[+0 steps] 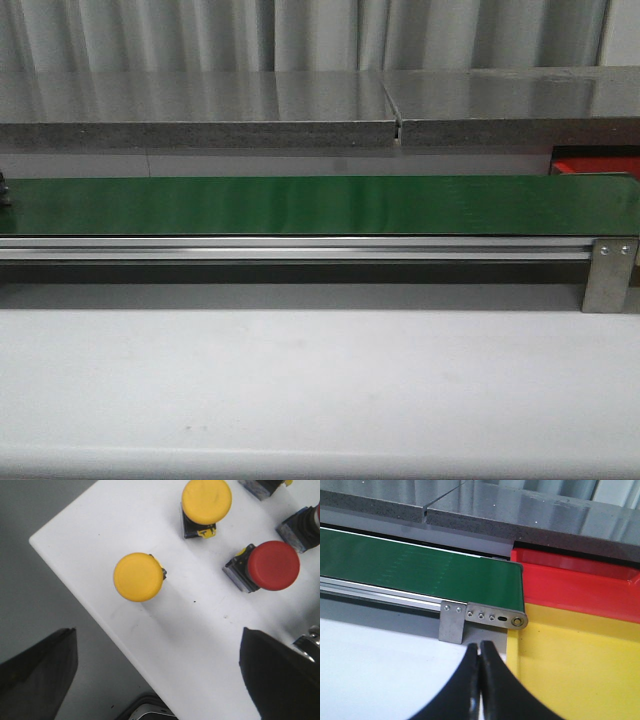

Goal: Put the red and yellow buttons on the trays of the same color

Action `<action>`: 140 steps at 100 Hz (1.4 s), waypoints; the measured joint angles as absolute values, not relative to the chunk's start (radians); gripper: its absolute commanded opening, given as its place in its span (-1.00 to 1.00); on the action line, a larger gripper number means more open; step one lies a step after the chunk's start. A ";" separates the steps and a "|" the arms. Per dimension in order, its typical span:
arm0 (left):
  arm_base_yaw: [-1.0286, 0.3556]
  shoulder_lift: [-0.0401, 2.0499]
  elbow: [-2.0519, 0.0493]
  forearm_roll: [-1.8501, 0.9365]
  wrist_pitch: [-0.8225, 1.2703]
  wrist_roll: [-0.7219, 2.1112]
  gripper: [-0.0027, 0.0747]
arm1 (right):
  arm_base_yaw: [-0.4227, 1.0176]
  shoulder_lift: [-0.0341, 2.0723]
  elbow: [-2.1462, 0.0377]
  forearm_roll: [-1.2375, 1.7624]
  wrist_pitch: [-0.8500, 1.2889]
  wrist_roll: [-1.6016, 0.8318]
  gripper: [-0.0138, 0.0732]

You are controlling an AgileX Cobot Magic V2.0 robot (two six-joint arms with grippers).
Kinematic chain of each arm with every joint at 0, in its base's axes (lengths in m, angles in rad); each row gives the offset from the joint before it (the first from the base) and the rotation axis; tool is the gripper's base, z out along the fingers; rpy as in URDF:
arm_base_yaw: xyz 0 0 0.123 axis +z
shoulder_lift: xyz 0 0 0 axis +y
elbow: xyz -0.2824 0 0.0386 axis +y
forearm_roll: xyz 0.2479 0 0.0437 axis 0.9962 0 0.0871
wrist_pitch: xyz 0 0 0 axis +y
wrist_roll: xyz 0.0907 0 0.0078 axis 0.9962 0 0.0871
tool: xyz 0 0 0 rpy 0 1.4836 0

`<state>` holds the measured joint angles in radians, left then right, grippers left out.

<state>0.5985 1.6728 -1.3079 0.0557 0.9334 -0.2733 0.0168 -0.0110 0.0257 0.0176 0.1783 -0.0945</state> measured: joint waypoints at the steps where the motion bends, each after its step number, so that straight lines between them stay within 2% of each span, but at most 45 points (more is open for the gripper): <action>1: 0.600 1.673 -1.305 0.056 0.927 -0.271 0.72 | 0.017 -0.011 0.026 0.018 0.178 -0.094 -0.84; 39: 0.642 1.683 -1.243 0.038 0.816 -0.269 0.72 | 0.017 -0.011 0.026 0.018 0.178 -0.094 -0.84; 95: 0.643 1.850 -1.243 0.036 0.734 -0.267 0.72 | 0.017 -0.011 0.026 0.018 0.178 -0.094 -0.84; 140: 0.643 1.857 -1.243 0.040 0.633 -0.267 0.72 | 0.017 -0.011 0.026 0.018 0.178 -0.094 -0.84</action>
